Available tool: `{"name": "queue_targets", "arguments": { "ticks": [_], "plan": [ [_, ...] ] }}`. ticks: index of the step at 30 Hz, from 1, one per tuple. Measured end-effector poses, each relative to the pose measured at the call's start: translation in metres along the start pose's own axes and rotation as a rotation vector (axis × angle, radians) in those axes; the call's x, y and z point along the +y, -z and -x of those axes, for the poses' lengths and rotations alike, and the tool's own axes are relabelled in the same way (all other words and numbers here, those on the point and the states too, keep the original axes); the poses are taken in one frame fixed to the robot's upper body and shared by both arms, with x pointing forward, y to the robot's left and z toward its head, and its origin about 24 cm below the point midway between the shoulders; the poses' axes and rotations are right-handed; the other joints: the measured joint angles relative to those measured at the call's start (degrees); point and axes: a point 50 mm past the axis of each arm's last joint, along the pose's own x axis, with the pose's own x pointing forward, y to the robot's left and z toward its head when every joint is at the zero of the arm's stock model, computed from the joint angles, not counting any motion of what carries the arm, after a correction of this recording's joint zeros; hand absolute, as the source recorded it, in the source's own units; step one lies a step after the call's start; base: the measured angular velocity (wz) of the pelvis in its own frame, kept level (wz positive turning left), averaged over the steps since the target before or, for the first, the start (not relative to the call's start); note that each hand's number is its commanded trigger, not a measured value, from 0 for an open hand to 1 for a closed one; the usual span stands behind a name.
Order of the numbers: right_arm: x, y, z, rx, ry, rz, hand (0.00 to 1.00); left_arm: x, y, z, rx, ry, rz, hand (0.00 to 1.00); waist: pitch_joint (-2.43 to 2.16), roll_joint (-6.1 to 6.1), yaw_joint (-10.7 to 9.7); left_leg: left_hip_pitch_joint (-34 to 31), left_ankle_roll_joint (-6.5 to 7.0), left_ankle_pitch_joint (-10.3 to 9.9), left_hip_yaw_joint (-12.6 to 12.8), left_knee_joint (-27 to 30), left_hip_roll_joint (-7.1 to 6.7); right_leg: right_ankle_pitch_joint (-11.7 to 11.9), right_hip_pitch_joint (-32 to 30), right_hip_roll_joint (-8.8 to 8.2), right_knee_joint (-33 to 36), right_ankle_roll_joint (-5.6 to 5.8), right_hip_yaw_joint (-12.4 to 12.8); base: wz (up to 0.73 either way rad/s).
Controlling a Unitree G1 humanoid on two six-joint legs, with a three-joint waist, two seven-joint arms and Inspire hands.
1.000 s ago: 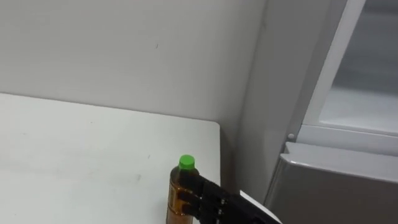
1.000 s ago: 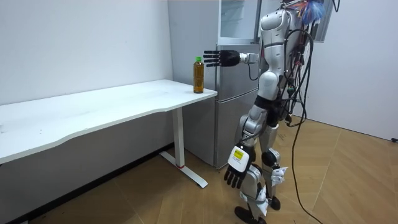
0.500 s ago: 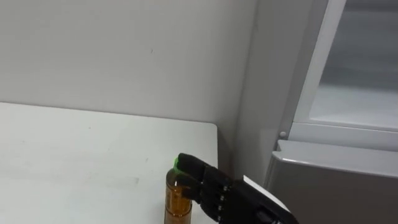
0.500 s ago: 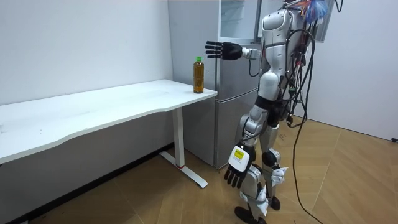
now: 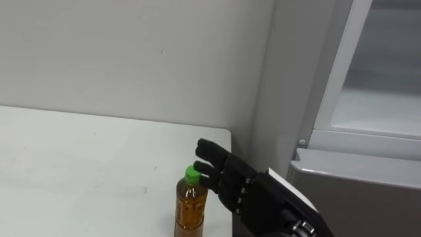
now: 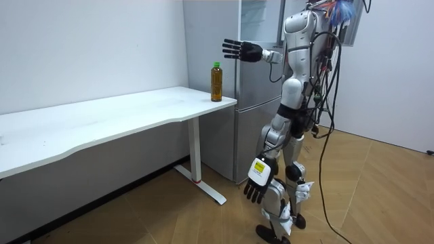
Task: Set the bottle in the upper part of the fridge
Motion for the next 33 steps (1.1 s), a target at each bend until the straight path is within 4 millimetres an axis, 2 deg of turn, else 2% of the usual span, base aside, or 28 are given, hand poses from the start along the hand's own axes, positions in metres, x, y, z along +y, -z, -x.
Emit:
{"name": "queue_targets", "arguments": {
  "ticks": [5, 13, 19, 33],
  "plan": [
    [-0.001, 0.0, -0.001, -0.006, 0.045, -0.002, 0.0, 0.001, -0.003, 0.0, -0.007, 0.001, 0.0, 0.0, -0.01, -0.02, -0.2, -0.2, 0.0, 0.0, 0.0, 0.1, -0.15, 0.0, 0.0, -0.01, 0.0, 0.0, -0.1, 0.0],
    [-0.007, -0.012, -0.012, -0.026, 0.185, 0.187, 0.0, 0.002, -0.012, -0.001, -0.03, 0.003, -0.006, 0.0, -0.03, -0.03, -0.7, -0.7, -0.02, 0.0, -0.9, 0.6, -0.29, 0.0, 0.0, -0.02, 0.1, 0.0, -0.7, 0.04],
    [-0.002, -0.017, -0.017, -0.061, 0.239, 0.229, 0.0, 0.003, -0.012, -0.001, -0.028, -0.015, -0.006, 0.0, -0.03, -0.03, -1.1, -0.6, -0.02, 0.0, -1.3, 0.4, -0.29, 0.0, 0.1, -0.02, 0.0, 0.0, -0.9, 0.04],
    [-0.004, -0.011, -0.024, -0.046, 0.341, 0.254, 0.0, 0.003, -0.015, -0.002, -0.037, -0.017, -0.011, 0.0, 0.38, -0.68, 0.4, -0.8, -0.02, 0.0, -1.4, 0.1, -0.21, 0.0, -0.2, -0.04, 0.0, 0.0, -1.4, 0.0]
  ]
}}
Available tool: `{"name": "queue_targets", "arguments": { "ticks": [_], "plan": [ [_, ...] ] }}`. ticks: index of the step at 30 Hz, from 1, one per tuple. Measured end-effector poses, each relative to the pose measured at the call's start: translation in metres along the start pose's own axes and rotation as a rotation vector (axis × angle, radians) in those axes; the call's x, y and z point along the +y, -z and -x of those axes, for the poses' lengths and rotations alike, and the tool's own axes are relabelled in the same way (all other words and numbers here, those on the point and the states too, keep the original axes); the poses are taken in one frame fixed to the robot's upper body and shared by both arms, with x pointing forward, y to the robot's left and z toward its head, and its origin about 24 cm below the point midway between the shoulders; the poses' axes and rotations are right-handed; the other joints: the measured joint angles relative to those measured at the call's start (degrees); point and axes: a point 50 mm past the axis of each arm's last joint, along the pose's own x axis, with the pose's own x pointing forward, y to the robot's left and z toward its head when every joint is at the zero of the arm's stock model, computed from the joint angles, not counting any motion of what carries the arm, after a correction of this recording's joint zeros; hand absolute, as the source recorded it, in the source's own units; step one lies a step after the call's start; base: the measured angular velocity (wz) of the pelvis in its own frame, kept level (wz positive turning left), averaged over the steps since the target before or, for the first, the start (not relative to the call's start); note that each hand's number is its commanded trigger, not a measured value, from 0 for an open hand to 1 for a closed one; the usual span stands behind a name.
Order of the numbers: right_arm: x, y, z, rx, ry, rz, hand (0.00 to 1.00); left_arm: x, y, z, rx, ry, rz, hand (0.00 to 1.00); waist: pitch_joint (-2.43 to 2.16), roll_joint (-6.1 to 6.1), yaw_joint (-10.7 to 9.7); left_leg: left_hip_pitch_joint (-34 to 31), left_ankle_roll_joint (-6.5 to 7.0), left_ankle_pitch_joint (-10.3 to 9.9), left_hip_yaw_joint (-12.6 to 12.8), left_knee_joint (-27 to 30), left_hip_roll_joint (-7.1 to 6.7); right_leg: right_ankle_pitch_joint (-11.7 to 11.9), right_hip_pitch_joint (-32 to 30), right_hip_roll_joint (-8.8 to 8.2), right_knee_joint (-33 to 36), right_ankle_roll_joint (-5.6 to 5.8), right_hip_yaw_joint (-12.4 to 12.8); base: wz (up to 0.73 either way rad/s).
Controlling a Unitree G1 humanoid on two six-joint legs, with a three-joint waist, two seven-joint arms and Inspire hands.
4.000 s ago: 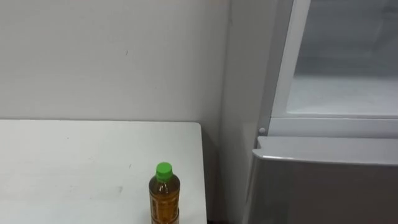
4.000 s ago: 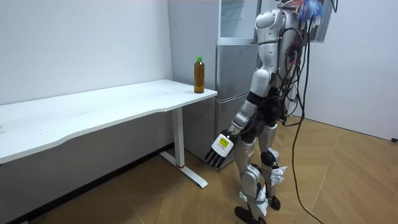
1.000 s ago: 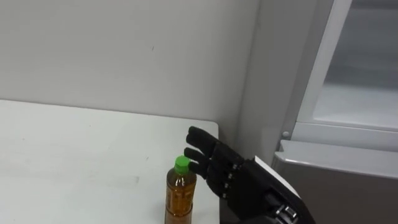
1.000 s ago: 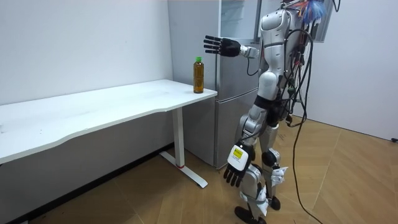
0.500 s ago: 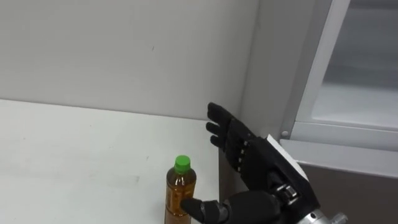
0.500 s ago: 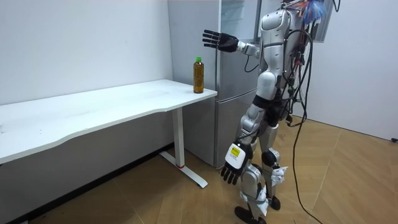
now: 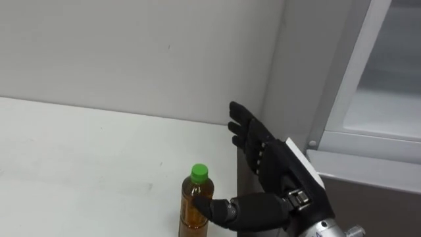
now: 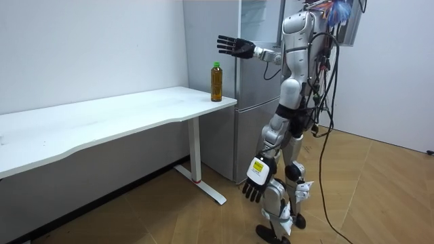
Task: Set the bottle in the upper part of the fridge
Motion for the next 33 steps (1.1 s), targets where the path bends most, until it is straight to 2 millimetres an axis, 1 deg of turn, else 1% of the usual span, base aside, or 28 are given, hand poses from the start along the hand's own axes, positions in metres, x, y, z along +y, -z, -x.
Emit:
{"name": "queue_targets", "arguments": {
  "ticks": [6, 10, 13, 18, 23, 25, 29, 33],
  "plan": [
    [0.008, 0.0, -0.002, -0.003, -0.027, -0.008, 0.0, 0.001, -0.004, 0.0, -0.009, -0.001, -0.001, 0.0, -0.01, -0.01, 0.1, -0.5, 0.0, 0.0, -0.2, 0.1, -0.06, 0.0, -0.4, -0.03, 0.0, 0.0, -0.7, 0.01],
    [0.008, -0.001, -0.006, -0.007, -0.026, -0.006, 0.0, 0.001, -0.008, -0.001, -0.018, -0.003, 0.0, 0.0, -0.01, -0.02, 0.1, -0.8, 0.0, 0.0, -0.6, 0.1, -0.07, 0.0, -0.4, -0.04, 0.0, 0.0, -1.0, 0.06],
    [0.01, 0.004, -0.012, 0.01, -0.026, 0.007, 0.0, 0.001, -0.014, -0.001, -0.037, -0.007, -0.017, 0.0, 0.01, 0.03, 0.1, -0.8, 0.0, 0.0, -0.8, 0.1, -0.13, 0.0, -0.4, -0.03, 0.0, 0.0, -1.0, 0.01],
    [0.013, 0.014, -0.013, 0.051, -0.027, 0.029, 0.0, -0.001, -0.021, -0.001, -0.061, -0.012, -0.05, 0.0, 0.01, 0.07, 0.6, -0.8, 0.01, 0.0, -1.1, 0.1, -0.15, 0.0, -0.4, -0.04, 0.0, 0.0, -1.0, 0.02],
    [0.02, 0.02, -0.013, 0.073, -0.036, 0.057, 0.0, 0.0, -0.021, -0.001, -0.056, -0.022, -0.055, 0.0, 0.01, 0.46, 1.5, -0.8, 0.04, 0.1, -1.6, 0.1, -0.12, 0.0, -0.3, -0.04, -0.1, 0.01, -1.0, 0.03],
    [0.022, 0.02, -0.014, 0.075, -0.045, 0.058, 0.0, 0.0, -0.02, -0.001, -0.043, -0.023, -0.057, 0.0, 0.12, 0.69, 1.6, -0.8, 0.06, 0.1, -1.9, 0.1, -0.13, 0.0, -0.2, -0.07, -0.1, 0.02, -1.0, 0.06],
    [0.019, 0.028, -0.022, 0.103, -0.027, 0.075, 0.0, 0.0, -0.021, -0.001, -0.04, -0.024, -0.056, 0.0, 0.35, 1.04, 1.7, -0.8, 0.08, 0.1, -1.9, 0.0, -0.13, 0.0, -0.2, -0.09, -0.1, 0.03, -1.0, 0.01],
    [0.021, 0.028, -0.023, 0.101, -0.022, 0.065, 0.0, 0.0, -0.021, -0.001, -0.034, -0.024, -0.062, 0.0, 0.49, 1.27, 1.7, -0.9, 0.08, 0.1, -2.0, 0.0, -0.17, 0.0, -0.3, -0.04, -0.1, 0.04, -1.1, 0.0]
  ]
}}
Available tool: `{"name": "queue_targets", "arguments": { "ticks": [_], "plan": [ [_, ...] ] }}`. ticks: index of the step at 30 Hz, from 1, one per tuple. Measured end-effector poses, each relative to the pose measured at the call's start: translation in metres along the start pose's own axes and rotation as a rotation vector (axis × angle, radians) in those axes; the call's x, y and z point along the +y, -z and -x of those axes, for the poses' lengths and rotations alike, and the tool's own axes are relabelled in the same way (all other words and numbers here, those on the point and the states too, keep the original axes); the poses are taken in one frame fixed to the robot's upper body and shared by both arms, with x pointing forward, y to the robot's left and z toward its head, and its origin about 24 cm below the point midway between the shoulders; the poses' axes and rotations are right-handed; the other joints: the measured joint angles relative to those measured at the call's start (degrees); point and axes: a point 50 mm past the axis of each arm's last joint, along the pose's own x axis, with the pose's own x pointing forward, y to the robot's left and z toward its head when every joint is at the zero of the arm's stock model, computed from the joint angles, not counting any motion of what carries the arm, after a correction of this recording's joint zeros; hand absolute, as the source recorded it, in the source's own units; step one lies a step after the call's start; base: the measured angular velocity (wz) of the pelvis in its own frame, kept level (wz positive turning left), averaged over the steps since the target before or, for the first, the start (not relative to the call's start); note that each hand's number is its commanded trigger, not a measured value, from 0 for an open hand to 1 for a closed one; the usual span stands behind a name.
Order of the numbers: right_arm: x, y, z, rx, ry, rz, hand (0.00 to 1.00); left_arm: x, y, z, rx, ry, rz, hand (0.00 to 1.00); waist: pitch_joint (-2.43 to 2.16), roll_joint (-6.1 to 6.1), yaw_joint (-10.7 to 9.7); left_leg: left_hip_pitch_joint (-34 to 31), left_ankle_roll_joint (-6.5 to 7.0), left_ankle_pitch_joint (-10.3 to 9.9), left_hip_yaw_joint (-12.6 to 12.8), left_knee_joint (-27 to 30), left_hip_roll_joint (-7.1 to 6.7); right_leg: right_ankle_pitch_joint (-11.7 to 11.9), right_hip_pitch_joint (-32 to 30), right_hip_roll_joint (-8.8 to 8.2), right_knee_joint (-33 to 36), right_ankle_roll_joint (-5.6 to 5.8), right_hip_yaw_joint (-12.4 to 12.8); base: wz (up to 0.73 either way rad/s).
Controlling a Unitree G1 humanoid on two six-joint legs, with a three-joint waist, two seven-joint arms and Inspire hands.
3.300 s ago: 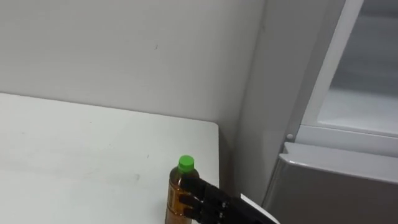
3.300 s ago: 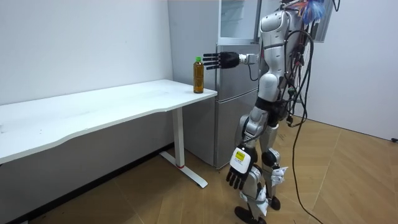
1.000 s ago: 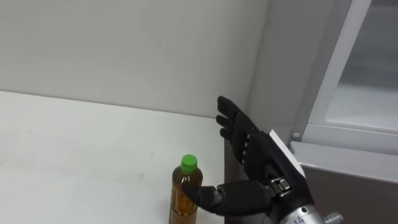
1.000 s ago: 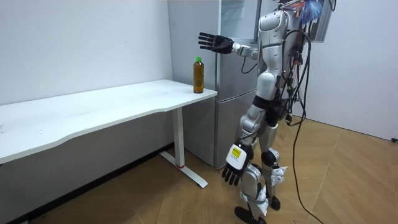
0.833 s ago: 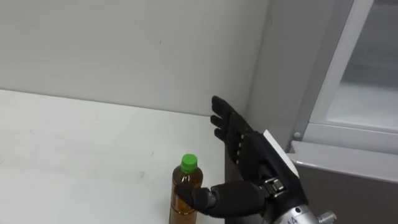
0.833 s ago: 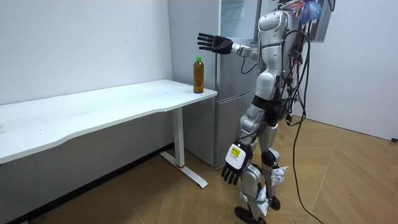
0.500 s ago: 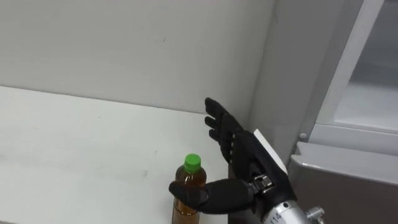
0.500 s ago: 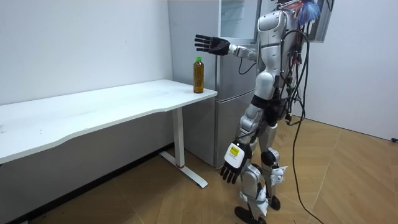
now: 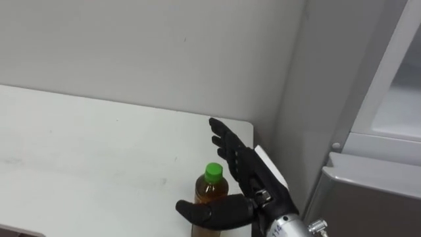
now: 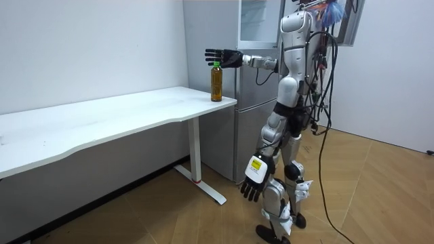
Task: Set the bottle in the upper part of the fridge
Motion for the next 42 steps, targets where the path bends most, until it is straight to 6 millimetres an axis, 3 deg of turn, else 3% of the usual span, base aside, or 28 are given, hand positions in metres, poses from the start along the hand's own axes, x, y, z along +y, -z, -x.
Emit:
{"name": "queue_targets", "arguments": {
  "ticks": [9, 23, 28, 34, 42],
  "plan": [
    [0.002, 0.01, -0.006, 0.045, 0.005, 0.044, 0.0, 0.0, -0.004, 0.0, 0.001, 0.001, 0.0, 0.0, -0.15, -0.04, 0.6, 0.0, 0.01, 0.0, 0.0, 0.1, -0.01, 0.0, 0.0, -0.04, 0.0, 0.01, 0.0, 0.0],
    [0.0, 0.01, -0.006, 0.046, 0.028, 0.055, 0.0, -0.001, -0.001, 0.0, 0.016, 0.002, -0.002, 0.0, -0.22, -0.07, 1.3, 0.0, 0.04, 0.0, -0.3, 0.4, -0.05, 0.0, 0.4, -0.11, 0.0, 0.08, 0.0, 0.0],
    [-0.004, 0.016, -0.007, 0.069, 0.06, 0.054, 0.0, -0.004, 0.003, 0.001, 0.022, 0.012, -0.001, 0.0, -0.24, 0.23, 1.2, 0.2, 0.06, 0.1, -0.7, 0.6, -0.48, -0.1, 0.9, -0.24, 0.0, 0.12, -0.1, 0.04],
    [-0.016, 0.027, -0.006, 0.116, 0.149, 0.057, 0.0, -0.007, 0.004, 0.002, 0.02, 0.021, 0.001, 0.0, 0.12, 0.85, 1.3, 0.1, 0.38, 0.2, -1.0, 0.5, -0.78, -0.2, 0.9, -0.71, 0.0, 0.27, -0.2, 0.02],
    [-0.019, 0.028, -0.006, 0.119, 0.199, 0.059, 0.0, -0.008, 0.008, 0.003, 0.029, 0.024, 0.0, 0.0, -0.12, 0.5, 1.3, 0.1, 0.43, 0.3, -1.0, 0.5, -0.83, -0.2, 0.9, -0.75, 0.0, 0.27, -0.2, 0.0]
  ]
}}
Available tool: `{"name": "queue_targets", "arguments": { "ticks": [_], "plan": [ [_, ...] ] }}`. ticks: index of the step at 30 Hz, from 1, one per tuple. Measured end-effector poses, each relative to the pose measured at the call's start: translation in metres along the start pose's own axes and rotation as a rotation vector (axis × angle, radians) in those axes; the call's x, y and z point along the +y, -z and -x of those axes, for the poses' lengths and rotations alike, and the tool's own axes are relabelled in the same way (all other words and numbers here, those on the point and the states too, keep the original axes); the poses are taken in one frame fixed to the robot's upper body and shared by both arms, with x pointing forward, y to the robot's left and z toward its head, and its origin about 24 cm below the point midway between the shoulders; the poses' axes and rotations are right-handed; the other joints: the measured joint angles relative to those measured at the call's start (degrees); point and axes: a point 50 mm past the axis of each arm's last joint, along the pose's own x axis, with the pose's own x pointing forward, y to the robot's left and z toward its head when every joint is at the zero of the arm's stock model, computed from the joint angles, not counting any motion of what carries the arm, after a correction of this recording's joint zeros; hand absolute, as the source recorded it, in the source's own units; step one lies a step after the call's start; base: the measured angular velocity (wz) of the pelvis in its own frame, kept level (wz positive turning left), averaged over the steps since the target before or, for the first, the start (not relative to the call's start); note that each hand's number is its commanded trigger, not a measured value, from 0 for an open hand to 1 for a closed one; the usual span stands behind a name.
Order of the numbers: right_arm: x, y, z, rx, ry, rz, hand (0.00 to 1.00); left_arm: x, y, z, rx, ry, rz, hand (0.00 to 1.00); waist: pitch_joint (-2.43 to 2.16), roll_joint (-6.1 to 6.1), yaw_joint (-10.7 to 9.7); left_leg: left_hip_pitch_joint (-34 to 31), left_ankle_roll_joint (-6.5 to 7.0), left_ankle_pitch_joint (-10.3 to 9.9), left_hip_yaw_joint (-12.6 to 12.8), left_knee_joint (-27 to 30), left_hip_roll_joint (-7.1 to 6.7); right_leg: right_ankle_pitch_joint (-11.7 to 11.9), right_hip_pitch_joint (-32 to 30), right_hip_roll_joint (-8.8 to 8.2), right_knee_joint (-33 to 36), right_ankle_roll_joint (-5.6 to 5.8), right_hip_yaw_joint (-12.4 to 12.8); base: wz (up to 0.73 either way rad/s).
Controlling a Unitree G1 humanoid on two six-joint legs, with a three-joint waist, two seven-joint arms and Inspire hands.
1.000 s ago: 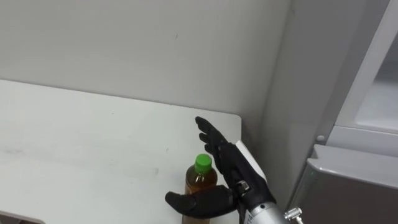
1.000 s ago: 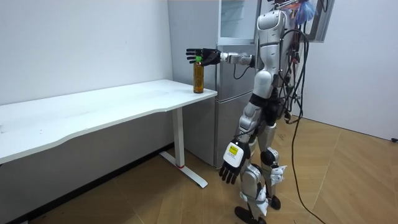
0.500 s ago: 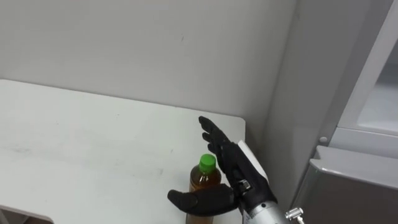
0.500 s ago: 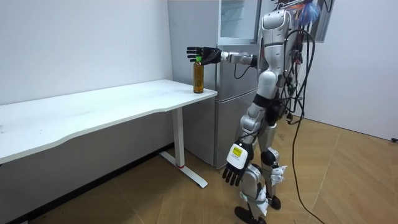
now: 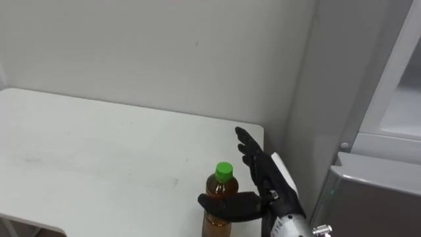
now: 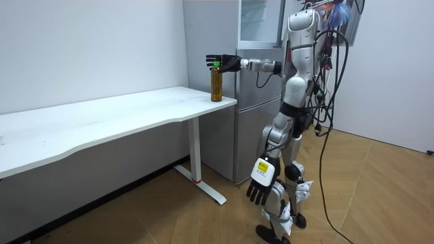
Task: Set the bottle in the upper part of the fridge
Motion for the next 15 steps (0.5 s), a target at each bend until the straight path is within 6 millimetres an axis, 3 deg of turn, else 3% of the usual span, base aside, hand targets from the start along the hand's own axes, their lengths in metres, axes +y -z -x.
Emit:
{"name": "queue_targets", "arguments": {
  "ticks": [6, 15],
  "plan": [
    [-0.002, 0.002, 0.0, 0.007, 0.036, -0.002, 0.0, 0.0, -0.004, 0.0, -0.017, 0.0, 0.005, 0.0, -0.01, 0.01, 0.0, 0.0, 0.0, 0.0, 0.0, 0.1, -0.06, 0.0, 0.1, 0.0, 0.0, 0.0, -0.2, 0.0],
    [0.001, 0.027, 0.0, 0.114, 0.037, 0.008, 0.0, 0.0, -0.011, 0.001, -0.042, 0.004, 0.013, 0.0, -0.04, -0.1, 0.0, 0.4, 0.0, 0.0, -0.2, -0.1, -0.06, 0.0, 0.4, -0.03, 0.0, 0.01, -0.6, 0.0]
  ]
}}
